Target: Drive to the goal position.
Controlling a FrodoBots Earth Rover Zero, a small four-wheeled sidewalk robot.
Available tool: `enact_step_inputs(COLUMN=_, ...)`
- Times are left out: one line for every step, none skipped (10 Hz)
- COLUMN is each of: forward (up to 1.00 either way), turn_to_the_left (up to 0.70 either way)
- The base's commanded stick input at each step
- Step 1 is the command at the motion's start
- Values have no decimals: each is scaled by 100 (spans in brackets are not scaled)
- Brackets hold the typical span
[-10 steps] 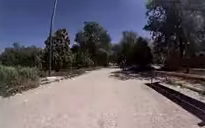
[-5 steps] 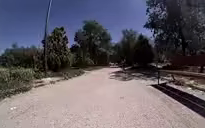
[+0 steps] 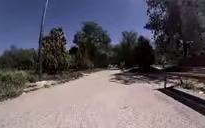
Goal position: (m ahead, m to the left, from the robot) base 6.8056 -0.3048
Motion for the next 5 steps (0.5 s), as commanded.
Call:
enact_step_inputs(forward=70, turn_to_the_left=1)
enact_step_inputs(forward=70, turn_to_the_left=1)
enact_step_inputs(forward=70, turn_to_the_left=1)
enact_step_inputs(forward=70, turn_to_the_left=1)
enact_step_inputs(forward=70, turn_to_the_left=1)
